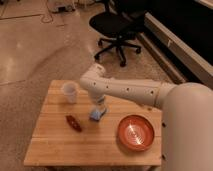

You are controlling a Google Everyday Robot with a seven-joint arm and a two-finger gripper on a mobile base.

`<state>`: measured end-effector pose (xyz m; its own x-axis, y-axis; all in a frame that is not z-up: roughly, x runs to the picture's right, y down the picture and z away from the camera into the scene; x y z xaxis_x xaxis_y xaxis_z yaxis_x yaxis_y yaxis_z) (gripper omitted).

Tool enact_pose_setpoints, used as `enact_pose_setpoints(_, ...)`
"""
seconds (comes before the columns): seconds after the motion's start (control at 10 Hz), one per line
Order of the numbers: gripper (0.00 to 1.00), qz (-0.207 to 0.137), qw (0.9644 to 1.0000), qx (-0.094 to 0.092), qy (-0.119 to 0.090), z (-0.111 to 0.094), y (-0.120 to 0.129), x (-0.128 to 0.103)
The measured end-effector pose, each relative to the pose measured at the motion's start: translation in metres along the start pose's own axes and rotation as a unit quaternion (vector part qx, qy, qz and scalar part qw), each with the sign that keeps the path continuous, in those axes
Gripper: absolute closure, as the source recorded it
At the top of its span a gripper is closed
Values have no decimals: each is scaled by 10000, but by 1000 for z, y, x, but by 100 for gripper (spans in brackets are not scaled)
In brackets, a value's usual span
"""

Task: Place the white sponge in the ceramic bowl

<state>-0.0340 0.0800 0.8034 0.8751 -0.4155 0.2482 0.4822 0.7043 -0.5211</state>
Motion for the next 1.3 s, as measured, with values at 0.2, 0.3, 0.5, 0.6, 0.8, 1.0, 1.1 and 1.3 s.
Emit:
enact_pose_setpoints(0.2, 62, -25, 10000, -48, 27, -14, 0, -1)
enact_pose_setpoints(0.3, 62, -17, 10000, 23, 8, -12, 0, 0)
enact_pose_setpoints(0.5, 62, -60, 9999, 88, 32, 0, 6, -1)
enact_pose_setpoints(0.6, 62, -42, 9999, 152, 52, 4, 5, 0)
enact_pose_setpoints(0.8, 62, -74, 9998, 157, -17, 3, 2, -11)
enact_pose_setpoints(1.0, 62, -117, 9999, -33, 66, 4, 5, -9)
enact_pose_setpoints(1.1, 62, -108, 9998, 29, 190, 11, 3, -4)
enact_pose_setpoints(1.3, 62, -101, 9999, 77, 101, 21, -4, -7)
